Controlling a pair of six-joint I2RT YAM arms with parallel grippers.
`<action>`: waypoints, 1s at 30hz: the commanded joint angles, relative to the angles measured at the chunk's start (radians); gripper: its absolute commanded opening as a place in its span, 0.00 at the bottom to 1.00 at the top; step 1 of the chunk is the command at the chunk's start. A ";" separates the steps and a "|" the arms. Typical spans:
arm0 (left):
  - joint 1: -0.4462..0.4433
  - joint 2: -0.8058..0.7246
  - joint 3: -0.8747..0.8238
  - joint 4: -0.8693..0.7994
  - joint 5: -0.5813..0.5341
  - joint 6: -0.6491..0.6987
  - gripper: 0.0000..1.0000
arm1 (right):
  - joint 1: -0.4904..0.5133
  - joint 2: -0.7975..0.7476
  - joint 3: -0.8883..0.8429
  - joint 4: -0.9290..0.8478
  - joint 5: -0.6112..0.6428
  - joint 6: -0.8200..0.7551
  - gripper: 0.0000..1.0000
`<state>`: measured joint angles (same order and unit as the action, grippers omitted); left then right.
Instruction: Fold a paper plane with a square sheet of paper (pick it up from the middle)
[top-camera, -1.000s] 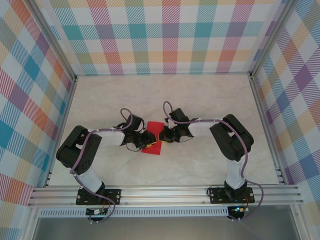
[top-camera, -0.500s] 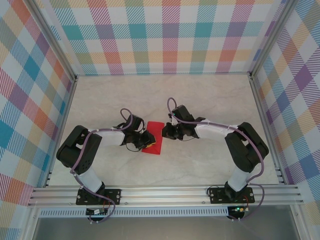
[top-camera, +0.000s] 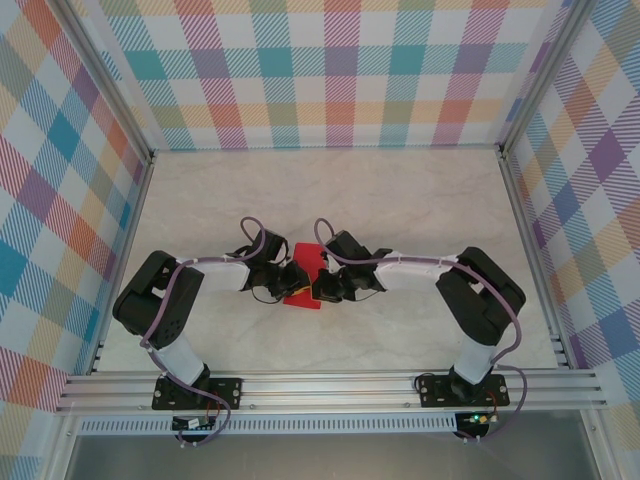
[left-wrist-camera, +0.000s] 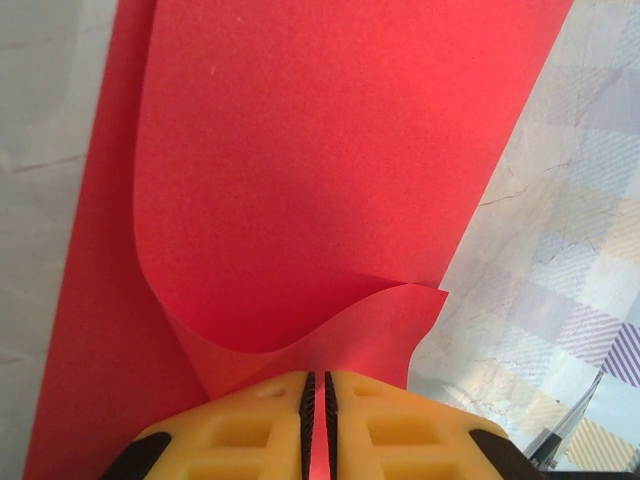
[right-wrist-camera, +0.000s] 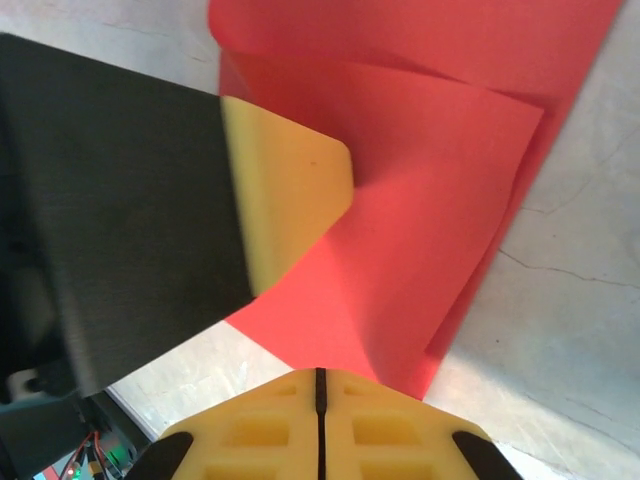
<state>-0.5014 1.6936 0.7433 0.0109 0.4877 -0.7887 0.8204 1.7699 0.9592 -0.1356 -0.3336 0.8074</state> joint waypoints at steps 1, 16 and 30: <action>0.000 0.020 -0.010 -0.048 -0.032 0.016 0.14 | 0.008 0.039 0.012 -0.004 -0.019 0.015 0.07; 0.000 0.014 -0.015 -0.043 -0.031 0.013 0.14 | 0.008 0.083 0.007 -0.016 -0.026 0.021 0.07; 0.000 0.010 -0.022 -0.048 -0.040 0.014 0.14 | 0.008 0.082 0.007 -0.050 -0.069 0.013 0.08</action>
<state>-0.5014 1.6936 0.7429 0.0105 0.4854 -0.7887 0.8200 1.8366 0.9592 -0.1329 -0.3611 0.8230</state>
